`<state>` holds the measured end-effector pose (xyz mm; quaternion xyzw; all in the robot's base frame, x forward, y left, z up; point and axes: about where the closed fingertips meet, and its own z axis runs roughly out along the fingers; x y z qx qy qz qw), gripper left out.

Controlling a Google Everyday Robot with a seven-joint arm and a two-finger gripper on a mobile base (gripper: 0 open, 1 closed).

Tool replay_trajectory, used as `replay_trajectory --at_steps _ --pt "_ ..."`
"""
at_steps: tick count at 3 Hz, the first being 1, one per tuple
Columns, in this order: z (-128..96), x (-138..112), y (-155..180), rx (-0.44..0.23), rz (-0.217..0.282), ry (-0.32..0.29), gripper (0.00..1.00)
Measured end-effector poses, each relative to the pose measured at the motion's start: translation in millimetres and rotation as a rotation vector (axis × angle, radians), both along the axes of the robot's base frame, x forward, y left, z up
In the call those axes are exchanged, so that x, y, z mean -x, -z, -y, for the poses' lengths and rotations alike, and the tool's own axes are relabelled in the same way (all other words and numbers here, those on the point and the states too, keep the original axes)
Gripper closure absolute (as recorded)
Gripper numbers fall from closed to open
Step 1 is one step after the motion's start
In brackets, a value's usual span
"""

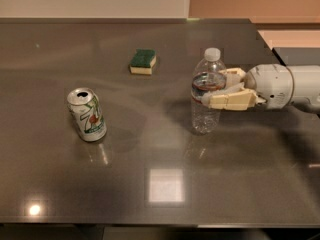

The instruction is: Place water bottle upright

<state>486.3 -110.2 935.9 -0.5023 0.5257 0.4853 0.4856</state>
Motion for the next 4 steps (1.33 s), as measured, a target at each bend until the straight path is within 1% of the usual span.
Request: replay_trajectory --at_steps 1,2,3,4 --pt "1.7 -1.1 8.2 -0.045 0.000 0.006 1.00" --pt "2.3 0.1 12.2 -0.068 0.020 0.008 0.82" --pt "2.6 0.3 14.1 -0.075 0.040 0.008 0.58" --pt "1.5 0.3 18.4 -0.061 0.043 0.003 0.35"
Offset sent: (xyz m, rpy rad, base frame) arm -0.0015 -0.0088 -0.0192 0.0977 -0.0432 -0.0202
